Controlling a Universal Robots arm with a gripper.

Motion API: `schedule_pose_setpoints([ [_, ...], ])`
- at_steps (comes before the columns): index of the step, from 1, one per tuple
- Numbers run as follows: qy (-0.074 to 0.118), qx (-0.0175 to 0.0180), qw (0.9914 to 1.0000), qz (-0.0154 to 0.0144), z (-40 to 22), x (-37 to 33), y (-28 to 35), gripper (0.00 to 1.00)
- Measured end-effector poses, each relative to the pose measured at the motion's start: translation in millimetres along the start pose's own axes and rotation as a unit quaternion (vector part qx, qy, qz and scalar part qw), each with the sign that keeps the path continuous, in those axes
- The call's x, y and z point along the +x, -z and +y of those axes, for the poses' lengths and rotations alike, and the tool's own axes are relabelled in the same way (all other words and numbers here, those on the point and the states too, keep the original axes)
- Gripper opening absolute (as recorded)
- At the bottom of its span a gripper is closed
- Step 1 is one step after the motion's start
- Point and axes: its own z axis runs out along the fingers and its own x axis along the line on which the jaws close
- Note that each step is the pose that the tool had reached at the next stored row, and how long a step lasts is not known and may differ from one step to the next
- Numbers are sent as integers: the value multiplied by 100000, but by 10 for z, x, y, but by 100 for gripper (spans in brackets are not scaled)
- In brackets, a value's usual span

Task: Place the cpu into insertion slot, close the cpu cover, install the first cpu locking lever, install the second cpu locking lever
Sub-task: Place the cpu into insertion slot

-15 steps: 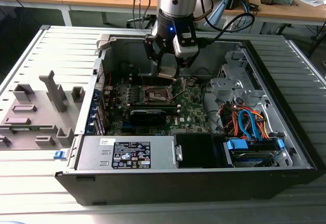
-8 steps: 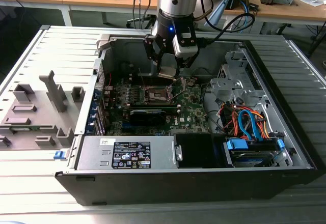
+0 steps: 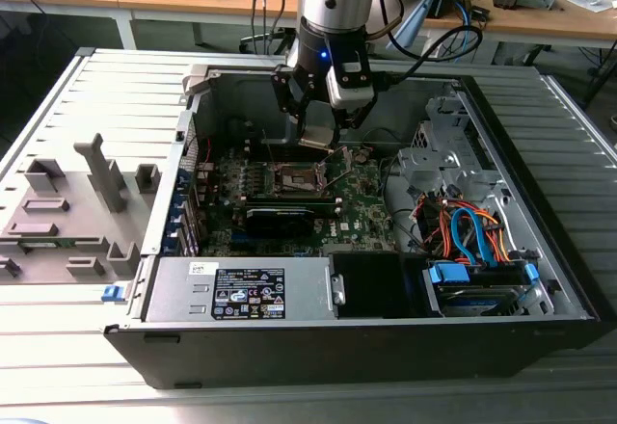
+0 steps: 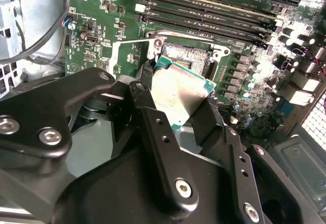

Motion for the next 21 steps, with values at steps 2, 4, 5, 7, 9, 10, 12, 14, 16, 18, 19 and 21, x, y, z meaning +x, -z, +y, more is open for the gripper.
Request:
schedule_pose_setpoints([
  [2, -79, -5, 100000, 1, 0, 0, 0, 55],
  [4, -185, -10, 100000, -1, 0, 0, 0, 55],
  [5, -232, -4, 100000, -2, 0, 0, 0, 55],
  [7, -383, -12, 99999, 0, 0, 0, -1, 55],
  [9, -569, -13, 99998, 2, 0, 0, -1, 55],
  [10, -653, -13, 99998, 2, 0, 0, -1, 55],
  [12, -738, -14, 99997, 0, 0, 0, -1, 55],
  [14, -831, -16, 99997, 2, 0, 0, -1, 55],
  [16, -928, -19, 99996, 0, 0, 0, -1, 55],
  [18, -1070, -20, 99994, 1, 0, 0, -1, 55],
  [19, -1139, -22, 99994, 2, 0, 0, -1, 55],
  [21, -1222, -25, 99993, 2, 0, 0, -1, 55],
])
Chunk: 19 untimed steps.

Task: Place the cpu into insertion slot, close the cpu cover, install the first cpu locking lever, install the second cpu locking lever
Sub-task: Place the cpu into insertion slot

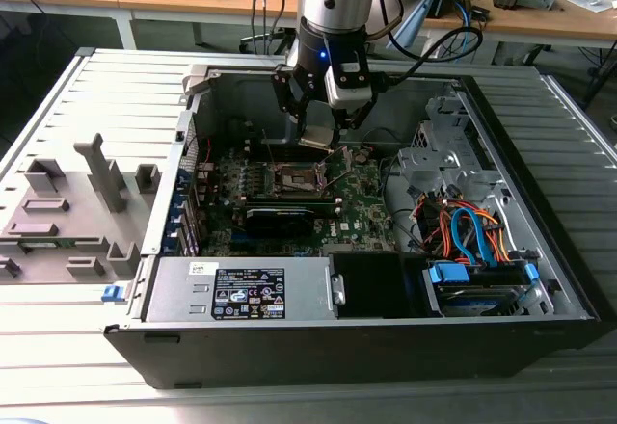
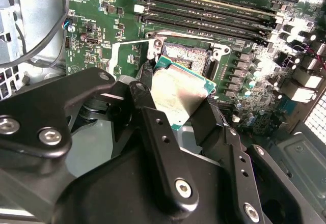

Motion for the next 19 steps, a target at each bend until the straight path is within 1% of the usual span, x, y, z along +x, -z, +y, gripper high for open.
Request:
schedule_pose_setpoints([
  [19, -1213, -17, 99993, 3, 0, 0, 0, 55],
])
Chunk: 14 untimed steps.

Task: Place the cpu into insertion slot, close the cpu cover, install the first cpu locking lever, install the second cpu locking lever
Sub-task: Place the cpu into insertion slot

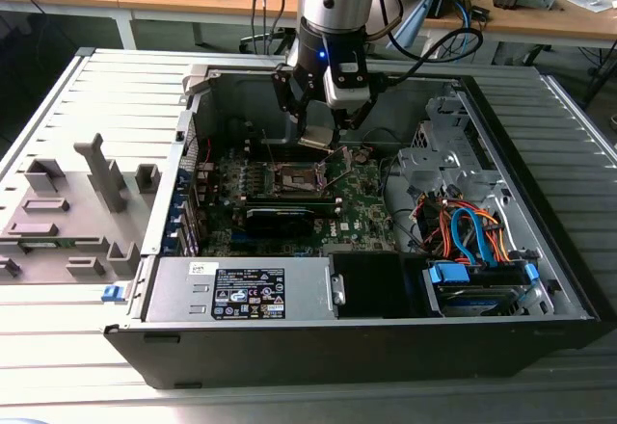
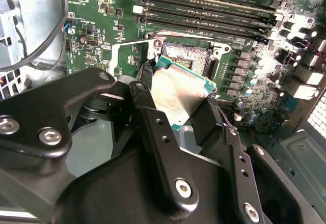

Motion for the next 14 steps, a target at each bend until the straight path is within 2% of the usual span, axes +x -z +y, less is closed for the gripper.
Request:
schedule_pose_setpoints([
  [14, -608, -11, 99998, 1, 0, 0, 0, 55],
])
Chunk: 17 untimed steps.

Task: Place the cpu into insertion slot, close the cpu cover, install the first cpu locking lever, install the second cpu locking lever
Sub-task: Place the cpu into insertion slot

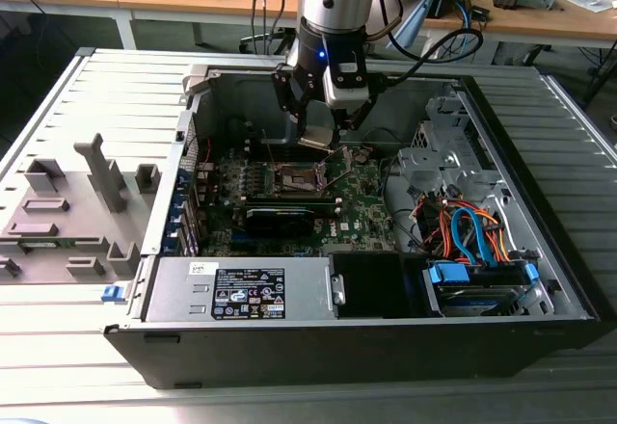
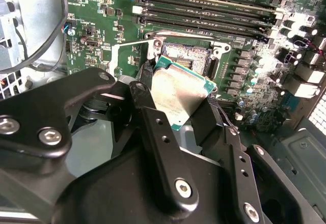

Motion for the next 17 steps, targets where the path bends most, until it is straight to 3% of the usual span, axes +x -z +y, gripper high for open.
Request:
schedule_pose_setpoints([
  [17, -888, -15, 99996, 1, 0, 0, 0, 55],
])
